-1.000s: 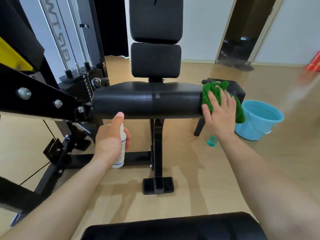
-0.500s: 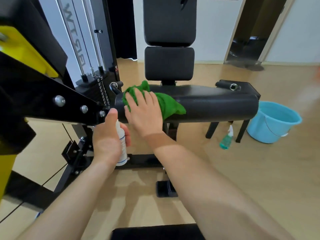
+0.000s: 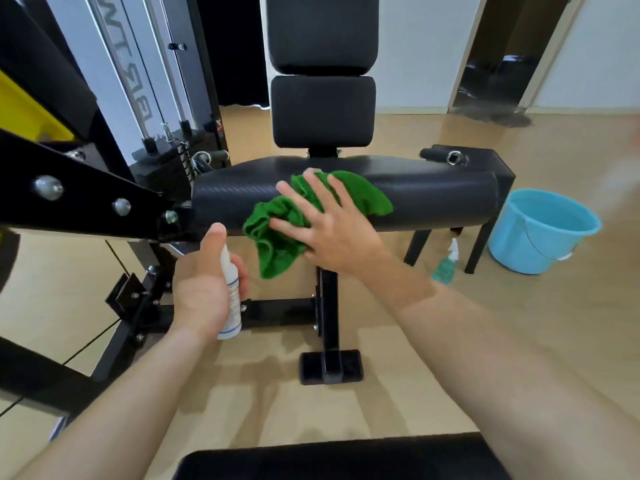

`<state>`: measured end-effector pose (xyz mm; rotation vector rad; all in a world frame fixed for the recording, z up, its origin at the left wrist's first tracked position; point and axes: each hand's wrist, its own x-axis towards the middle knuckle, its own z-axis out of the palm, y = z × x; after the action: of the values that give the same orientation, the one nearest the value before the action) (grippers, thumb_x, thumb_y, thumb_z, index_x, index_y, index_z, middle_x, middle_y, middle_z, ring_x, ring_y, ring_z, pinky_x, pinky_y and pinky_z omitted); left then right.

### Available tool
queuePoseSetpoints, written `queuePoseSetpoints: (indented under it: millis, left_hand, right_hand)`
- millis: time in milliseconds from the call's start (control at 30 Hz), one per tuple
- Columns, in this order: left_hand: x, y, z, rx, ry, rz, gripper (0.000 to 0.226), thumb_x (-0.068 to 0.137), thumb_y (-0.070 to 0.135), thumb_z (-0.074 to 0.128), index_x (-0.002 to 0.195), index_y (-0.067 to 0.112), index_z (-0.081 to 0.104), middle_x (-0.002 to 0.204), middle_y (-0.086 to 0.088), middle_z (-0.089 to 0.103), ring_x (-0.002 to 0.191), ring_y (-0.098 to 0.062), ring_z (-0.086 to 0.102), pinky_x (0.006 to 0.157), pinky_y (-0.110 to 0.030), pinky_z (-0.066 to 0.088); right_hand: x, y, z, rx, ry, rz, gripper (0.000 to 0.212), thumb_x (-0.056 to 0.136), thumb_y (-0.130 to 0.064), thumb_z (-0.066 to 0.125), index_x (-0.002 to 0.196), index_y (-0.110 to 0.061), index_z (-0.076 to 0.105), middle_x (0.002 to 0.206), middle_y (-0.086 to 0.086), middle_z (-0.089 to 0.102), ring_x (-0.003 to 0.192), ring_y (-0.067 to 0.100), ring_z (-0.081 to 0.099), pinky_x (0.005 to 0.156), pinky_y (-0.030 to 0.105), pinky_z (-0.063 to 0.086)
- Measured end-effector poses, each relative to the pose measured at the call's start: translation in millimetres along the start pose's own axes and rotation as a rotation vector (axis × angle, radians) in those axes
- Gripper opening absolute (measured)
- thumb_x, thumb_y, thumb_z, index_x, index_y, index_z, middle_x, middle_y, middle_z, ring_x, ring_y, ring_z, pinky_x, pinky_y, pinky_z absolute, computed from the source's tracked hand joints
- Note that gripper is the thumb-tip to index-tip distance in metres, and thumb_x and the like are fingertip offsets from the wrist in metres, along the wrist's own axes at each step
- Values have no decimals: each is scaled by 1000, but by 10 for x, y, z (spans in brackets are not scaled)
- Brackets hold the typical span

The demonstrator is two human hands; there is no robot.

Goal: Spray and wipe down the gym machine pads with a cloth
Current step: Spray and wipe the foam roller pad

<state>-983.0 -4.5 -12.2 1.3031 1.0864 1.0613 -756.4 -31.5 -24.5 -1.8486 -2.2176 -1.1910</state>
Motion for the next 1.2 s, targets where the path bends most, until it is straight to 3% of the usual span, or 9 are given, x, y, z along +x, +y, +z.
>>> queuePoseSetpoints:
  millis: [100, 333, 467, 567, 700, 833, 933, 1000, 1200]
  left_hand:
    - [-94, -58, 268, 23, -50, -14, 73, 92, 63, 43, 40, 14, 55, 45, -12, 55, 41, -21, 51, 63, -36, 44]
    - [-329, -71, 764, 134, -108, 26, 75, 107, 55, 38, 54, 6, 58, 49, -6, 58, 52, -21, 55, 66, -34, 46]
    - [-464, -57, 957, 85, -170, 0, 73, 107, 55, 41, 54, 7, 58, 51, -7, 58, 47, -17, 55, 63, -34, 48]
    - [-640, -59, 977, 89, -202, 31, 71, 106, 55, 44, 61, 3, 59, 52, -7, 59, 46, -15, 56, 60, -32, 50]
    - [-800, 3, 871, 110, -278, 35, 69, 107, 52, 44, 60, 4, 59, 53, -8, 58, 48, -15, 56, 60, -32, 51]
    - [-905, 134, 756, 160, -379, 26, 69, 106, 52, 44, 60, 4, 60, 53, -10, 58, 46, -16, 55, 57, -29, 49]
    - [-978, 288, 616, 178, -442, 35, 69, 106, 54, 43, 60, 6, 60, 52, -9, 58, 48, -18, 55, 57, -28, 49]
    - [-1054, 357, 522, 181, -467, 7, 69, 106, 57, 42, 61, 9, 60, 54, -8, 58, 49, -17, 55, 56, -27, 50]
    - [-1407, 465, 261, 109, -450, -236, 73, 104, 61, 44, 58, 6, 57, 55, -12, 54, 47, -21, 50, 52, -28, 48]
  right_hand:
    - [-508, 480, -28, 6, -26, 140, 53, 95, -53, 48, 146, -38, 47, 164, 17, 26, 146, 50, 25, 118, 63, 18]
    - [-1390, 1279, -91, 225, 1, 851, 63, 89, -42, 42, 148, -23, 46, 155, 21, 38, 144, 43, 31, 117, 57, 28]
    - [-1317, 1312, -238, 534, 82, 1190, 51, 100, -32, 40, 150, -23, 42, 159, 14, 31, 129, 39, 49, 107, 42, 39]
    - [-1282, 1303, -382, 650, 81, 1353, 48, 103, -32, 39, 150, -23, 41, 148, 13, 44, 122, 33, 53, 96, 36, 40]
    - [-1410, 1109, -561, 822, 75, 1627, 32, 103, -30, 45, 125, -10, 56, 126, 15, 60, 118, 35, 56, 91, 36, 41]
    - [-1564, 663, -745, 961, 155, 1839, 35, 92, -18, 63, 126, -15, 54, 126, 10, 56, 108, 27, 55, 100, 38, 46]
    - [-1580, 425, -893, 1174, 180, 1980, 14, 89, -21, 66, 99, -16, 58, 115, 11, 66, 105, 30, 63, 100, 44, 52]
    - [-1529, 278, -1049, 1370, 180, 2014, 14, 91, -26, 65, 89, -14, 57, 101, 12, 70, 98, 33, 68, 94, 48, 56]
    - [-1253, -120, -1571, 1604, -40, 2013, 43, 85, -42, 61, 113, -9, 63, 99, 12, 74, 89, 33, 73, 83, 51, 60]
